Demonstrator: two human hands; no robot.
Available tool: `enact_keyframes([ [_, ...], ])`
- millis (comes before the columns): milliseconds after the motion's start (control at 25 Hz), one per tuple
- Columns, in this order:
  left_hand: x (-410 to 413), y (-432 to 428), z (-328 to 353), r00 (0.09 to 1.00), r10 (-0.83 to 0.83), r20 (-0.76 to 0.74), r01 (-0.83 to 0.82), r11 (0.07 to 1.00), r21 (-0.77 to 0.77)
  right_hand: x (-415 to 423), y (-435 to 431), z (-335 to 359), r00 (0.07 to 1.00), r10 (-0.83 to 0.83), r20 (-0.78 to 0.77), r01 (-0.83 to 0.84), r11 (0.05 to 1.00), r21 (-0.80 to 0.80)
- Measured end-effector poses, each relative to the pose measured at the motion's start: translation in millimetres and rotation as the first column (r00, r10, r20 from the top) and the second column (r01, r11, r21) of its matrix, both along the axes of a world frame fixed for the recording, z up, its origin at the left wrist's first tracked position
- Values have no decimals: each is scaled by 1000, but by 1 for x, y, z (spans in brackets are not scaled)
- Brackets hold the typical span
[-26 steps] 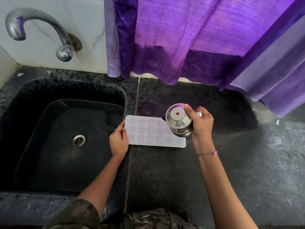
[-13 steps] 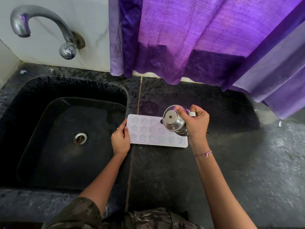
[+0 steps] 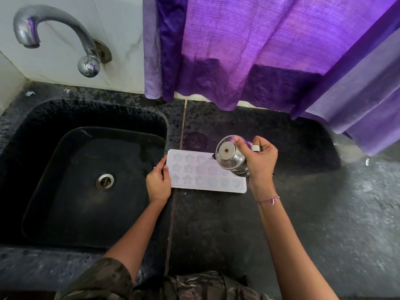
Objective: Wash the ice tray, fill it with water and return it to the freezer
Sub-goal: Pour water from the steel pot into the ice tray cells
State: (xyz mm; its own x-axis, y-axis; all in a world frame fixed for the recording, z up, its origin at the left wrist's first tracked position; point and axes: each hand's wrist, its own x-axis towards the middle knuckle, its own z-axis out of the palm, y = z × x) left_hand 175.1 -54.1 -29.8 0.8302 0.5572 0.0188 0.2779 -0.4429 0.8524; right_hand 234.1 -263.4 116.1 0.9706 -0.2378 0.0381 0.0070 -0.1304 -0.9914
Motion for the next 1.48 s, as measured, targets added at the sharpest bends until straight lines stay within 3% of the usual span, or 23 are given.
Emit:
enact_keyframes([
  [200, 0, 0, 1, 1000, 4, 1, -4, 1000, -5, 2, -3, 1, 998, -28, -60, 40, 978, 207],
  [320, 0, 0, 1, 1000, 6, 1, -6, 1000, -10, 2, 1, 0, 998, -19, -56, 32, 969, 243],
  [720, -1, -1, 3, 1000, 12, 10, -11, 1000, -18, 0, 15, 2, 999, -7, -50, 19, 971, 240],
  [1480, -1, -2, 3, 1000, 11, 4, -11, 999, -31, -3, 31, -4, 999, 42, -8, -41, 997, 72],
])
